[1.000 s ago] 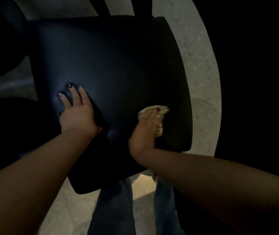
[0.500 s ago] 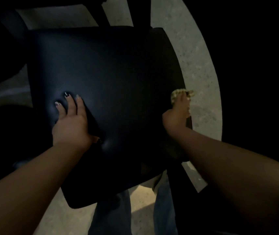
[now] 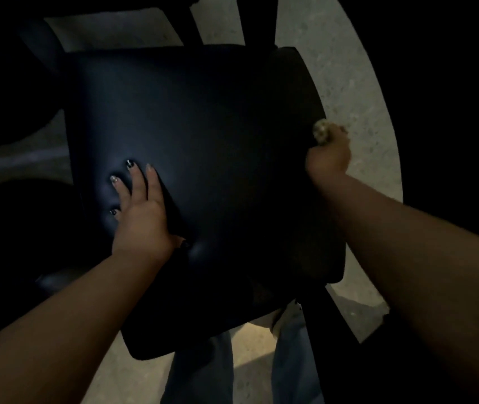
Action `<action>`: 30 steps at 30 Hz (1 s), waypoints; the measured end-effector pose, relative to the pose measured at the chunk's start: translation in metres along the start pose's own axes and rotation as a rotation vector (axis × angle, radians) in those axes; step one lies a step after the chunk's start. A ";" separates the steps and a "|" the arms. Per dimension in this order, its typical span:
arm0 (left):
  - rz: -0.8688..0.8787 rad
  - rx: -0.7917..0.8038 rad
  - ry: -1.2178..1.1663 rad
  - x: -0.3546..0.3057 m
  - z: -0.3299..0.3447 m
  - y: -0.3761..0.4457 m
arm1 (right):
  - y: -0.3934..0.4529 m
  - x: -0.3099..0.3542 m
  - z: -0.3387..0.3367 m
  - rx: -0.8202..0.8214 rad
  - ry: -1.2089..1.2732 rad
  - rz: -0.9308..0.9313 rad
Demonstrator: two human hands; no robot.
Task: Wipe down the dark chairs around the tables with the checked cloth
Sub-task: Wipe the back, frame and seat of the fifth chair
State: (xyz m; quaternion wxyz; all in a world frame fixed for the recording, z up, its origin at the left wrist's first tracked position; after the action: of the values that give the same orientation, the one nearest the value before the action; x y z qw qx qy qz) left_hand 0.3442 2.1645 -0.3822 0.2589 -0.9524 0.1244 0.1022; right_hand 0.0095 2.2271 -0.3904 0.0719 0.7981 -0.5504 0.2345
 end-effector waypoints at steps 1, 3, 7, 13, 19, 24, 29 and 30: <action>0.000 -0.004 -0.005 0.000 0.001 0.000 | 0.002 -0.008 0.002 -0.001 0.000 0.062; -0.004 -0.018 -0.016 0.000 0.002 0.001 | -0.028 0.002 0.018 -0.043 0.014 -0.016; -0.010 -0.016 -0.027 0.000 0.002 0.000 | -0.099 0.039 0.050 0.031 0.085 -0.433; -0.002 -0.027 -0.033 0.002 0.000 -0.002 | -0.153 0.058 0.044 0.366 0.027 -1.141; -0.031 -0.050 -0.040 -0.001 0.001 -0.002 | 0.033 0.044 0.024 0.017 0.032 -0.282; -0.043 -0.052 -0.069 0.001 0.002 -0.003 | -0.075 0.086 0.062 -0.003 0.140 -0.566; -0.043 -0.059 -0.094 0.004 0.001 -0.004 | -0.172 0.091 0.069 0.289 0.154 -1.178; -0.041 -0.064 -0.093 0.004 0.001 -0.004 | -0.147 0.095 0.068 0.256 0.145 -1.195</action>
State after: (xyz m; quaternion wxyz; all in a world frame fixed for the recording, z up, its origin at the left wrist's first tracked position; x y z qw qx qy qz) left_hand 0.3487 2.1681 -0.3821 0.2360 -0.9567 0.0896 0.1449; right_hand 0.1905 2.1778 -0.3862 0.1318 0.9528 0.0309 0.2718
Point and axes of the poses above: each hand's wrist, its own y-axis towards the middle knuckle, its own z-axis out of the palm, x = y × z, the point moved 7 cm from there along y, towards the middle knuckle, and after that the axes turned 12 degrees about -x, right-handed, at the moved point
